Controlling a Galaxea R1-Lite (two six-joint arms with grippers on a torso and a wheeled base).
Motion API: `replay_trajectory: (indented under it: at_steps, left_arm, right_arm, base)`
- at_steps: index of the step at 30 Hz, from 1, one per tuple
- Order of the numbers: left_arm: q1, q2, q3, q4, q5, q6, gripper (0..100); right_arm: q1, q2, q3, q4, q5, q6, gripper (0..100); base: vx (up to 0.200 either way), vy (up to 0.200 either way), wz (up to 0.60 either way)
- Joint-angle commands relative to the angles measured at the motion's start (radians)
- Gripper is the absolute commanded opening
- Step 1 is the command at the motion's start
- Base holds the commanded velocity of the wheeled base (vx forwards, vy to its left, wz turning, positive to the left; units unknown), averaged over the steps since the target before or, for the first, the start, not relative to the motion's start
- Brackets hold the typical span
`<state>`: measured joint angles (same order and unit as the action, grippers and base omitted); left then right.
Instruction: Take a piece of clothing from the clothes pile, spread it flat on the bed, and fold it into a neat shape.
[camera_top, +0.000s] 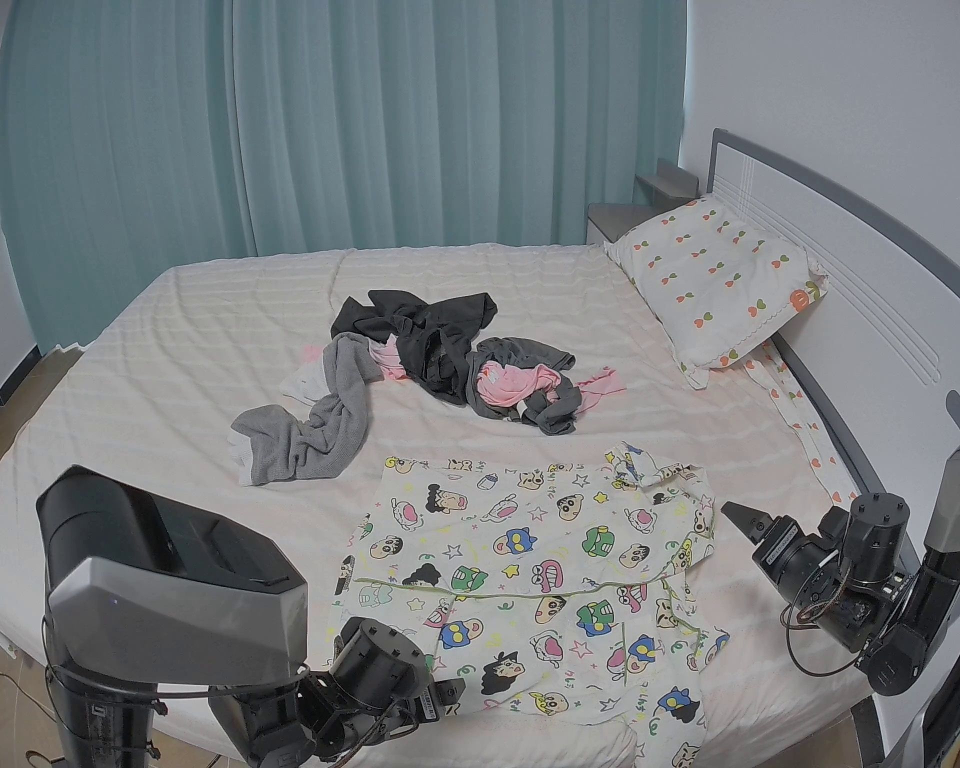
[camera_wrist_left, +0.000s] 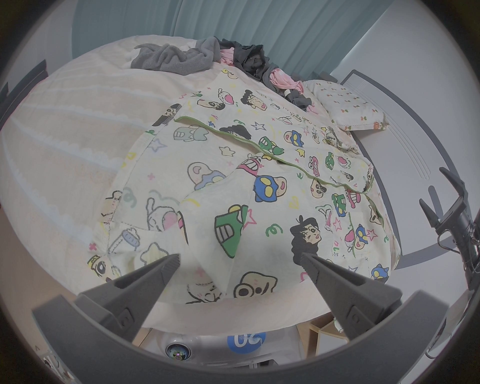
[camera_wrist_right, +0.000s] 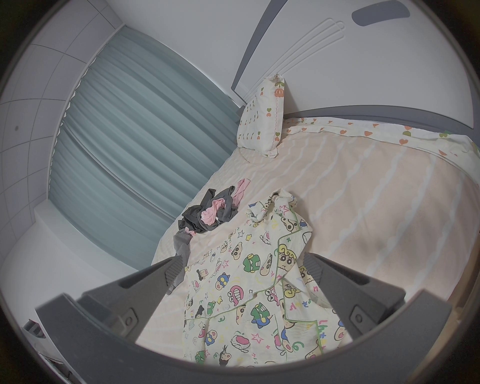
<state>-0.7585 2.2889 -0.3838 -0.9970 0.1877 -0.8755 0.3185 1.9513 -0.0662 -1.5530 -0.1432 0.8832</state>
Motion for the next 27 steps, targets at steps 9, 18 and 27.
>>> replay_trajectory:
  at_steps: [9, 18, 27]
  left_arm:
    - [0.027, 0.057, -0.083, 0.005, 0.076, 0.0, 0]
    - [0.033, 0.034, -0.04, -0.002, 0.173, -0.003, 0]
    - [0.157, -0.017, -0.038, -0.081, 0.207, 0.059, 0]
  right_arm:
    - [0.001, 0.001, -0.001, -0.01, 0.001, -0.001, 100]
    - [0.001, -0.002, 0.0, -0.01, -0.001, -0.001, 100]
    - [0.002, -0.003, 0.002, -0.01, -0.001, -0.003, 100]
  base:
    - [0.0, 0.0, 0.0]
    - [0.0, 0.0, 0.0]
    - [0.0, 0.0, 0.0]
